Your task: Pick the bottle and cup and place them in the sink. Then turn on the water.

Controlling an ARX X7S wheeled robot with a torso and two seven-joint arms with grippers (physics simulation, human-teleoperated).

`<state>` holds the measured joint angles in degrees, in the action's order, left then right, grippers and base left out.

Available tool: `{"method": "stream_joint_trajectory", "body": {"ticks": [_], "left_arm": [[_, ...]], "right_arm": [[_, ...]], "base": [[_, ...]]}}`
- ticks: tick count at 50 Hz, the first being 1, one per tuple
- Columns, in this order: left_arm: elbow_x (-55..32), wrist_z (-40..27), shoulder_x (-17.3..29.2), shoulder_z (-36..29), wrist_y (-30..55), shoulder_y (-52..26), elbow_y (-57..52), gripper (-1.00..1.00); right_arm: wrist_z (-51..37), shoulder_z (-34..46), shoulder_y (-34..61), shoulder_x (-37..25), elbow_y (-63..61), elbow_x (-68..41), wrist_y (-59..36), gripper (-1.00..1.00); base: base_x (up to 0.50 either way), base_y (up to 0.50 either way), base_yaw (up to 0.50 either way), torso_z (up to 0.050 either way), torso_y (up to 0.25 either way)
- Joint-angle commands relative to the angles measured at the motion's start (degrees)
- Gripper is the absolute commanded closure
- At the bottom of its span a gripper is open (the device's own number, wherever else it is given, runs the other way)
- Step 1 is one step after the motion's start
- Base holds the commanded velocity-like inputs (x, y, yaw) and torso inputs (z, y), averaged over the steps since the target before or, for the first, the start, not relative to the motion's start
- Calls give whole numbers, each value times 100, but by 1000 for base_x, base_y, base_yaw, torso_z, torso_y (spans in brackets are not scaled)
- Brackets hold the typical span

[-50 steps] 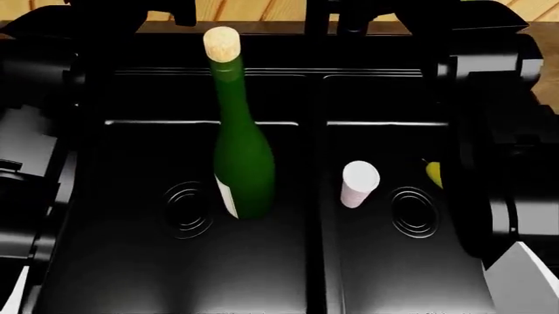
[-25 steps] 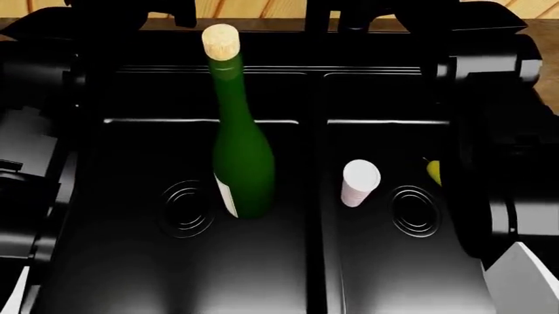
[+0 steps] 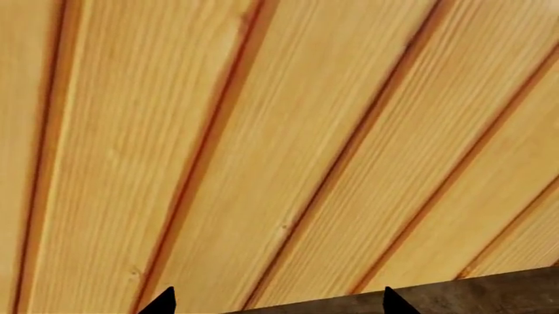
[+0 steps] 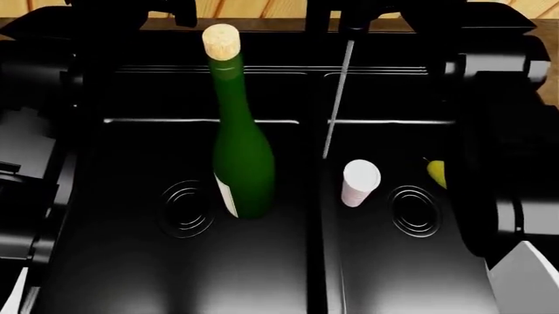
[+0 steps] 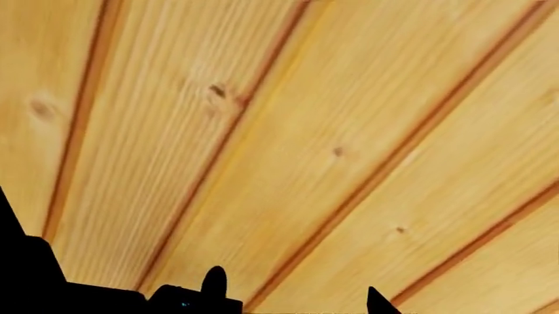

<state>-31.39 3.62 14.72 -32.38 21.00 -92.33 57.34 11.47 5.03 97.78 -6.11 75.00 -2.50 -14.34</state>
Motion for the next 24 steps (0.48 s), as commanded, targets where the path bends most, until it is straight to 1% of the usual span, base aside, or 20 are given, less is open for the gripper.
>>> {"method": "stream_joint_trajectory", "body": {"ticks": [1, 7, 24], "left_arm": [[-14, -1, 19, 2, 37, 9, -71, -100], [3, 32, -5, -3, -23, -14, 30, -100], [-22, -30, 30, -6, 99, 9, -171, -100]], "right_arm": [[-250, -77, 68, -193, -2, 238, 7, -100], [-305, -98, 61, -232, -2, 240, -10, -100], [-424, -253, 16, -301, -2, 213, -62, -100]], "base": [[0, 0, 0, 0, 0], [0, 0, 0, 0, 0], [0, 0, 0, 0, 0]]}}
